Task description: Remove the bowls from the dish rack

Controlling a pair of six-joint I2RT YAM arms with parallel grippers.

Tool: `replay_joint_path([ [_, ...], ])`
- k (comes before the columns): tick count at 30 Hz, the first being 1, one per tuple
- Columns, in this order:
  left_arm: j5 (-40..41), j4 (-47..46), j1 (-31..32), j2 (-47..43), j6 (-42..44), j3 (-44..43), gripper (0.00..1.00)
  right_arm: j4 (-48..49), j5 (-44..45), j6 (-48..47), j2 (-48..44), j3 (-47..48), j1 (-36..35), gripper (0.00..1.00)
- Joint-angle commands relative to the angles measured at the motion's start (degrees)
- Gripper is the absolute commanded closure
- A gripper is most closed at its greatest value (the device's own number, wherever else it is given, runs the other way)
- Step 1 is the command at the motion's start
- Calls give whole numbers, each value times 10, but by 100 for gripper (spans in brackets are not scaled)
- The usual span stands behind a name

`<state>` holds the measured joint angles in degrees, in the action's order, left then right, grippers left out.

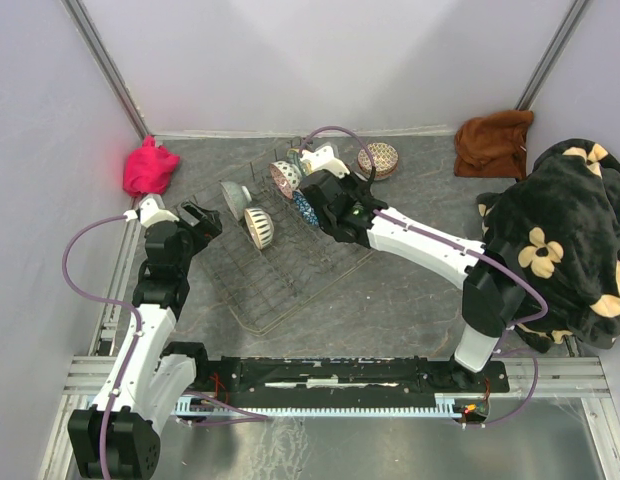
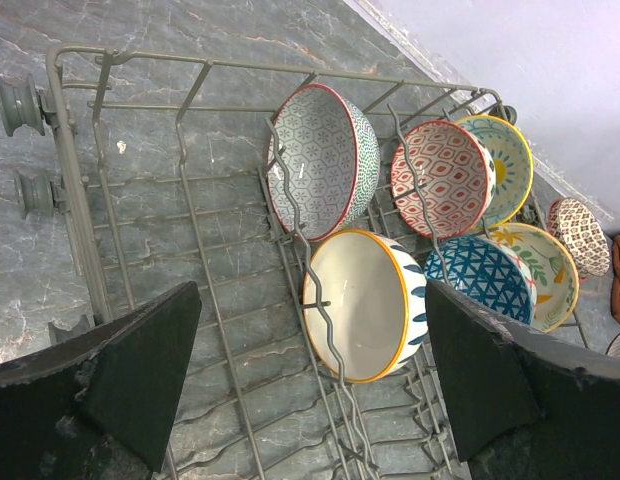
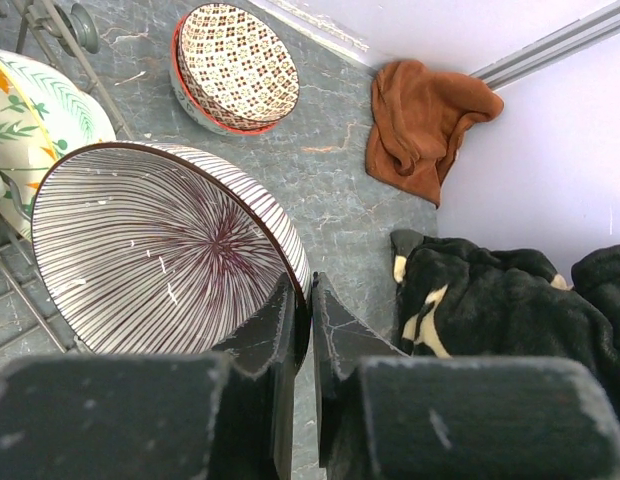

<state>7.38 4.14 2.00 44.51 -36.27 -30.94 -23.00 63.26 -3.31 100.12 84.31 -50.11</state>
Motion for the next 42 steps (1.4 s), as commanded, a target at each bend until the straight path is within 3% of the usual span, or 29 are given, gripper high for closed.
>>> replay_joint_path([
  [1,8,-23,2,-5,-14,-3,1,33,-2,2,-38,15,6,99],
  [6,7,-23,1,-6,-14,-4,1,14,-57,20,-45,25,27,99],
  [13,6,-18,1,-11,-15,-6,1,-36,-246,71,-33,94,122,99],
  [20,5,-15,1,-15,-17,-7,1,-97,-406,113,51,222,224,99],
  [27,-3,-18,1,-17,-19,-7,1,-187,-547,171,177,415,312,99],
  [42,3,-27,1,-8,-17,-6,1,-151,-621,255,265,448,397,99],
])
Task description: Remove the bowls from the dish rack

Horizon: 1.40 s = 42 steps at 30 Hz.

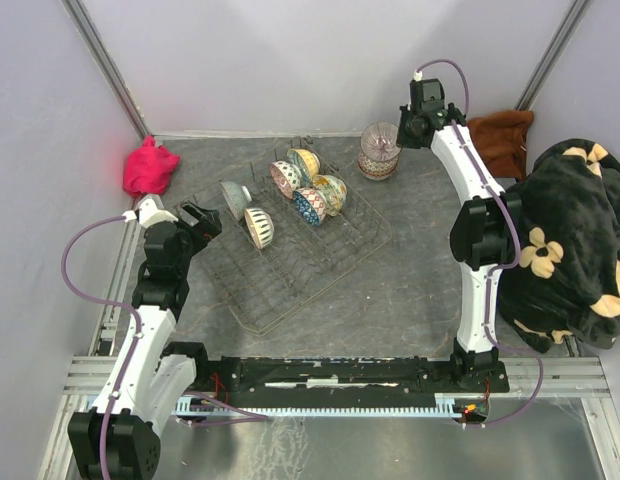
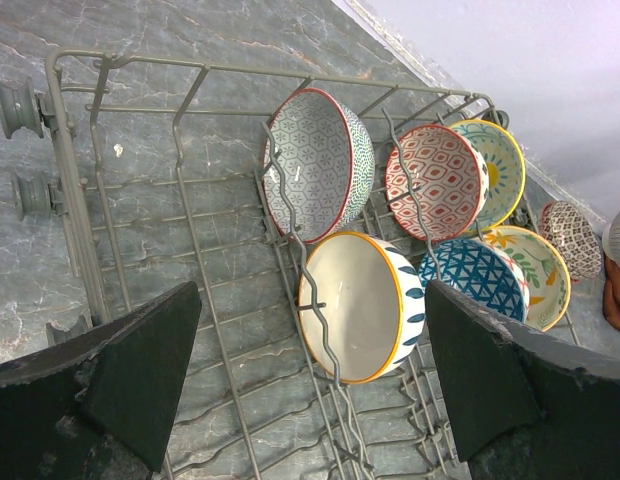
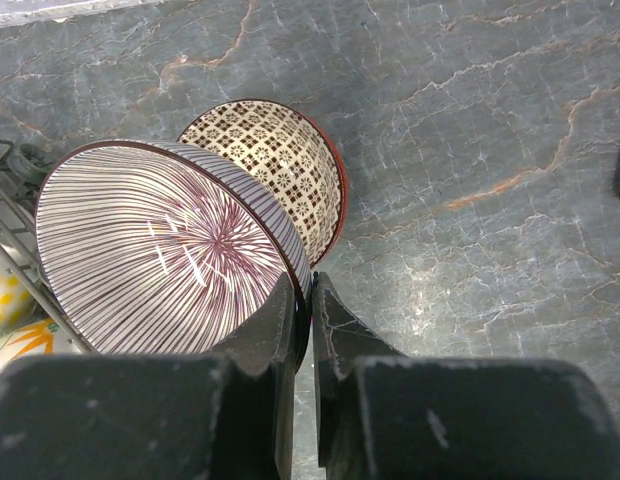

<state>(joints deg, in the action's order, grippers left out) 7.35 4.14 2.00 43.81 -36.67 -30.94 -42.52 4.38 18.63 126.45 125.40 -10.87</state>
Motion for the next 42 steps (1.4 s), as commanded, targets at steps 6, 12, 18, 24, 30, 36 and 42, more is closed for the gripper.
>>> replay_joint_path([
  [6,3,-30,1,1,-14,-5,1,33,-33,49,35,73,13,99],
  [12,4,-31,0,4,-14,-5,1,33,-25,60,58,90,12,99],
  [18,5,-34,1,8,-15,-5,1,31,-9,64,84,105,12,99],
  [24,5,-37,1,10,-16,-4,1,27,3,61,97,115,12,99],
  [30,5,-39,1,11,-16,-3,1,20,13,57,109,119,12,99],
  [36,5,-39,1,12,-16,-3,1,17,19,52,117,121,12,99],
  [42,6,-39,1,13,-17,-3,1,15,20,50,121,121,11,95],
])
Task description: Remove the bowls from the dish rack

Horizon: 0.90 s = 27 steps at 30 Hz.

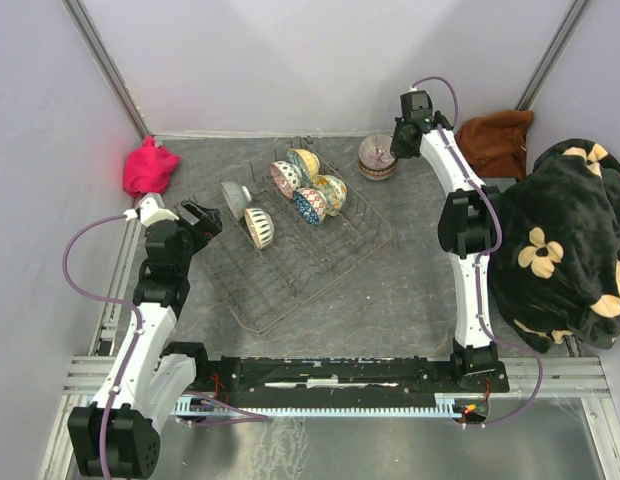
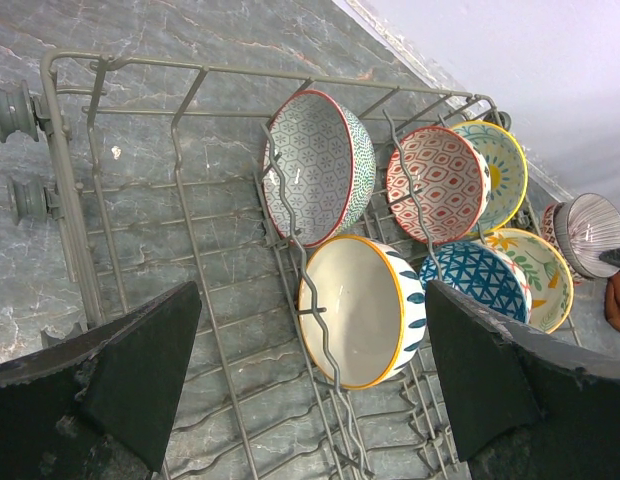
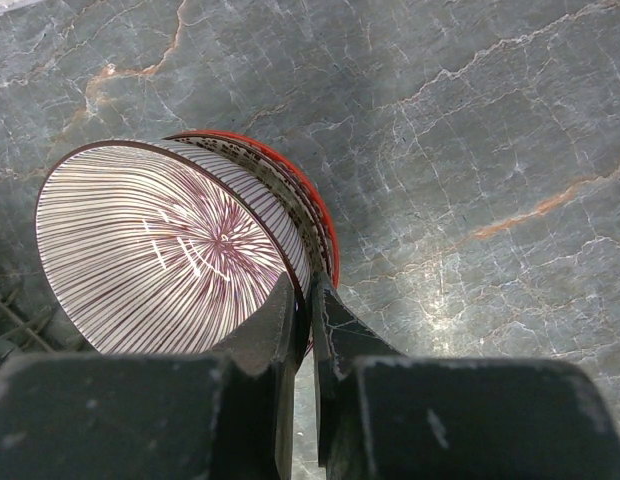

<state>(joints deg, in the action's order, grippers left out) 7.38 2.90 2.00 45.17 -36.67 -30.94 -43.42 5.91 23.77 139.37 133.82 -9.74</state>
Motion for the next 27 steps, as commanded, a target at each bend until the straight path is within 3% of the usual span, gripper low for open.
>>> replay_joint_path([
  [1,6,-26,1,0,-17,-3,1,23,5,-1,-8,37,-1,92],
  [9,6,-26,1,-1,-17,-3,1,19,12,-6,-8,35,-4,71],
  [15,6,-25,1,-2,-17,-4,1,22,19,-6,-20,23,-7,66],
  [27,7,-25,1,0,-17,-4,1,100,69,-30,-170,-125,-13,54],
])
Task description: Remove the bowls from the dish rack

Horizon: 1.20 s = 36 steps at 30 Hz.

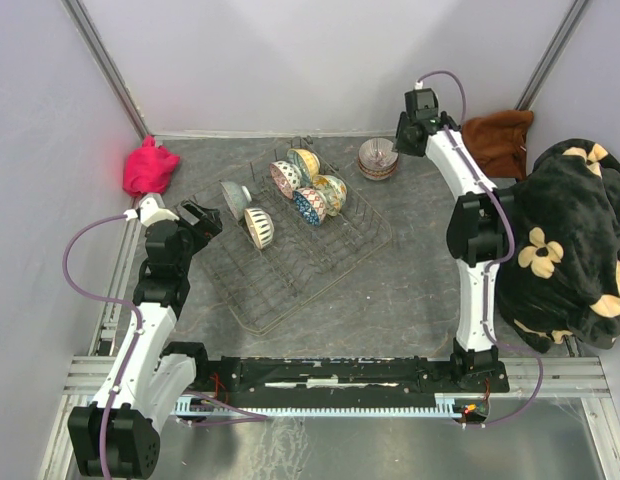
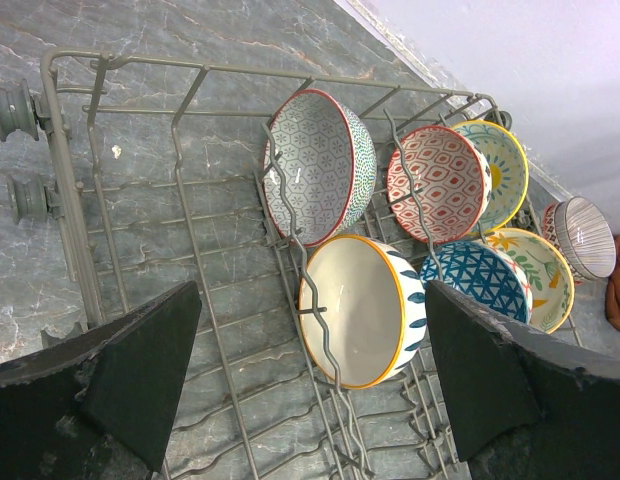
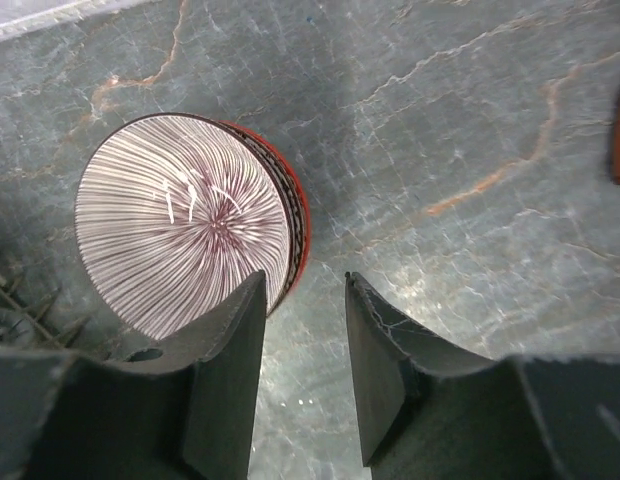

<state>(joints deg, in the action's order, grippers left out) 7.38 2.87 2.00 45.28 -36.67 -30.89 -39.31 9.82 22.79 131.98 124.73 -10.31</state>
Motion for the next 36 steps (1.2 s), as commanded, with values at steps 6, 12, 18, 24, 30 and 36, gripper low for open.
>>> replay_joint_path([
  [6,7,-25,1,-3,-19,-3,1,122,57,-102,-187,-126,-66,46],
  [12,9,-21,1,-5,-17,-5,1,159,99,-175,-247,-201,-173,44],
  [18,12,-13,2,-14,-16,-6,1,171,125,-195,-266,-253,-249,44],
  [24,10,-13,1,-17,-16,-6,1,169,194,-227,-244,-260,-309,45],
  [30,11,-10,1,-22,-16,-6,1,153,249,-253,-191,-230,-343,47],
  [36,13,-7,1,-26,-15,-7,1,153,321,-270,-134,-206,-359,49],
])
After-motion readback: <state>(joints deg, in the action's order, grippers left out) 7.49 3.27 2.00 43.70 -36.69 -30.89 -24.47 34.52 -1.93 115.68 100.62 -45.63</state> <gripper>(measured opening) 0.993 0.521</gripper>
